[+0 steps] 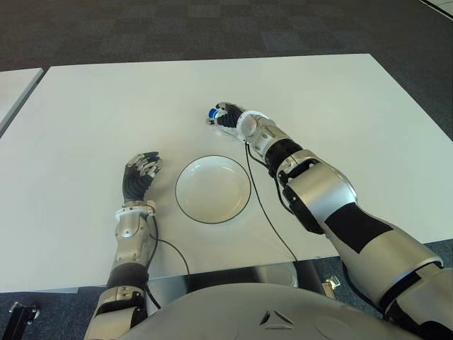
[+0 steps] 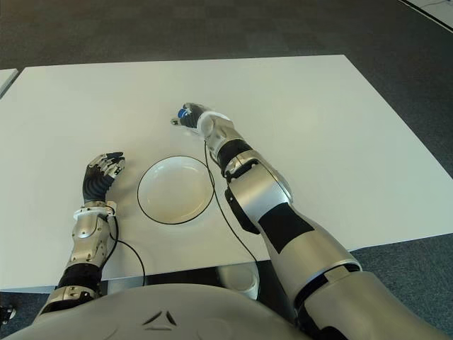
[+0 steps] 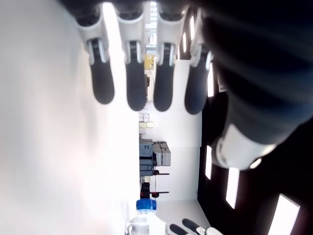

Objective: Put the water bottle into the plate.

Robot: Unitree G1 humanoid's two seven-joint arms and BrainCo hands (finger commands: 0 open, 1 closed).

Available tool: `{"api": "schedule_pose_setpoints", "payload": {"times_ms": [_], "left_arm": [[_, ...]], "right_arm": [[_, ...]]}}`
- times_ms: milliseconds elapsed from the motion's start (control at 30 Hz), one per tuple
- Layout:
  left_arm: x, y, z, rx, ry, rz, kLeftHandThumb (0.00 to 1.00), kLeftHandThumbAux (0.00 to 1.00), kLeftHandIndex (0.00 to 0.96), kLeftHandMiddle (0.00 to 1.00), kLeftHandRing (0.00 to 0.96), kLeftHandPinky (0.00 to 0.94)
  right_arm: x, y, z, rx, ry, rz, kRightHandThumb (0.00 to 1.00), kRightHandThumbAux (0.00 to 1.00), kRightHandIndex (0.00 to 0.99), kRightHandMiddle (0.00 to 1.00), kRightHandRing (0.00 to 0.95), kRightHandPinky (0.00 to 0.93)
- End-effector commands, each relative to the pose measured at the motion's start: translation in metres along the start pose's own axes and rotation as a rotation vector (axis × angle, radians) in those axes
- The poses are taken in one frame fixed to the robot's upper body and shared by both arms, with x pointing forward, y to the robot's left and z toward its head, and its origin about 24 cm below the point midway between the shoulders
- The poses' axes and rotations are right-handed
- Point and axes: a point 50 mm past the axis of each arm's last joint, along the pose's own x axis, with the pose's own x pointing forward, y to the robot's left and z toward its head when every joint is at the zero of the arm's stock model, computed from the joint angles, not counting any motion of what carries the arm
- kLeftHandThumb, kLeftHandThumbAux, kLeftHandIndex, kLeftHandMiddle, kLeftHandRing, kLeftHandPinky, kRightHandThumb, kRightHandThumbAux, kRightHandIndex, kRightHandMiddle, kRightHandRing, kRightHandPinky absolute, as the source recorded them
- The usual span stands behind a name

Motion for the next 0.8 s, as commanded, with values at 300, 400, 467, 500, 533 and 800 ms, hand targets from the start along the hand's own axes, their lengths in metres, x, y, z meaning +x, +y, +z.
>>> {"api": "schedule_pose_setpoints", "payload": {"times_ms": [300, 400, 467, 500, 533, 800], "left_arm": [[-0.013, 0.011, -0.012, 0.000, 0.072, 0.004, 0.699, 0.724, 0.410, 0.331, 0.332, 0.368], [-0.014, 0.012, -0.012, 0.002, 0.073, 0.008, 0.699, 0.724, 0.410, 0.334, 0.336, 0.371], [-0.014, 0.013, -0.012, 0.003, 0.073, 0.009, 0.699, 0.724, 0.410, 0.335, 0.338, 0.374], [-0.014, 0.013, -0.012, 0.004, 0.072, 0.010, 0.698, 0.724, 0.410, 0.334, 0.340, 0.375], [-0.014, 0.014, -0.012, 0.004, 0.071, 0.010, 0.698, 0.724, 0.410, 0.334, 0.340, 0.376], [-0.016, 0.015, -0.009, 0.009, 0.057, 0.013, 0.696, 0.724, 0.410, 0.328, 0.335, 0.374]], "right_arm": [[0.000, 0.013, -0.014, 0.508, 0.001, 0.071, 0.506, 0.361, 0.000, 0.000, 0.000, 0.011], [0.000, 0.010, -0.013, 0.602, -0.025, 0.065, 0.519, 0.355, 0.000, 0.000, 0.000, 0.024], [0.000, 0.009, -0.012, 0.641, -0.037, 0.062, 0.527, 0.352, 0.000, 0.000, 0.000, 0.032], [0.000, 0.009, -0.011, 0.653, -0.041, 0.061, 0.530, 0.350, 0.000, 0.000, 0.000, 0.036], [0.000, 0.008, -0.011, 0.669, -0.047, 0.059, 0.531, 0.350, 0.000, 0.000, 0.000, 0.037], [0.000, 0.006, -0.009, 0.738, -0.065, 0.052, 0.538, 0.355, 0.000, 0.000, 0.000, 0.069]]}}
